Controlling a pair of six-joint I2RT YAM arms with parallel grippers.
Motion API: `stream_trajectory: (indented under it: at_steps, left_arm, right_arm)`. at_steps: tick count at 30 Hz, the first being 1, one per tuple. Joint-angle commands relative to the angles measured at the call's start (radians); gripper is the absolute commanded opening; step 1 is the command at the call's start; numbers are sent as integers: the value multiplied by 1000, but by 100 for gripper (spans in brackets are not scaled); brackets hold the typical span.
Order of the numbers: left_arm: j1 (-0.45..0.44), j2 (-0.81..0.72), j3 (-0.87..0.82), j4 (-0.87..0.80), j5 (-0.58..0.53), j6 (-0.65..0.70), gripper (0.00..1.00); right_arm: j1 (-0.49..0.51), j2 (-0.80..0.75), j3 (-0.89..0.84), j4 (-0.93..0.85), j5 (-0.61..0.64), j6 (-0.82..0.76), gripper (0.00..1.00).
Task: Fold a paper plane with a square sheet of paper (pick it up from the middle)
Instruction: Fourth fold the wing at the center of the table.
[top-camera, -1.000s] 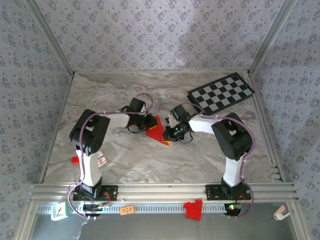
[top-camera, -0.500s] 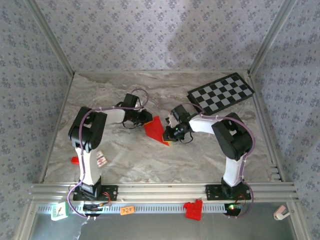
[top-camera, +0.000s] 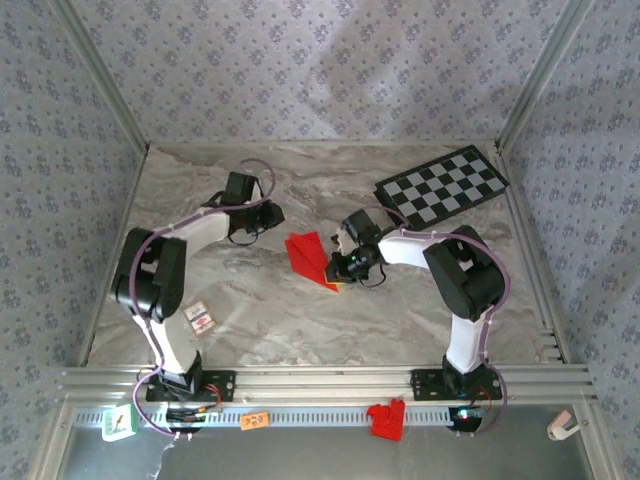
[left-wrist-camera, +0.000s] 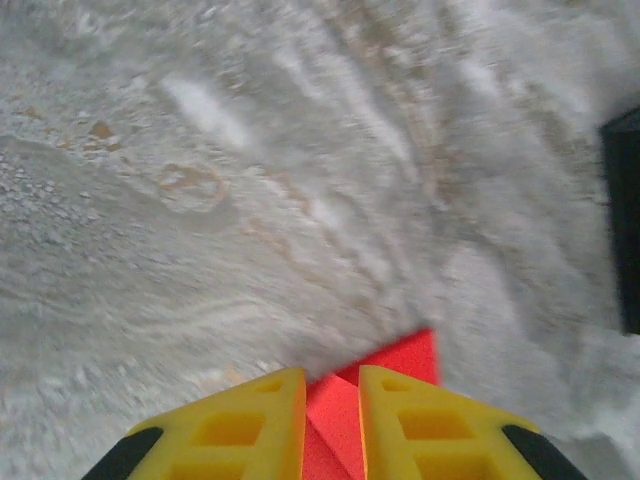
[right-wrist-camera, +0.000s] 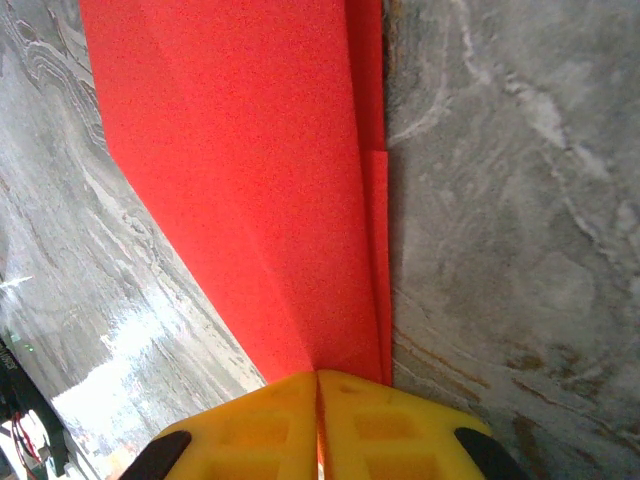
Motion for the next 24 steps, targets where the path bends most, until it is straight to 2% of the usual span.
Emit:
stream_trajectory:
  at_steps: [1, 9, 16, 24]
  left_arm:
    - [-59, -69, -70, 48, 43, -75, 22]
    - [-217, -30, -118, 119, 96, -175, 15]
    - [-254, 49, -93, 85, 128, -167, 11]
    - [-280, 96, -115, 142, 165, -189, 9]
  right_arm:
    - [-2, 102, -61, -161, 139, 2, 11]
    - [1, 111, -52, -177, 129, 1, 10]
    - [1, 114, -51, -175, 128, 3, 10]
    - [-1, 120, -51, -174, 125, 4, 10]
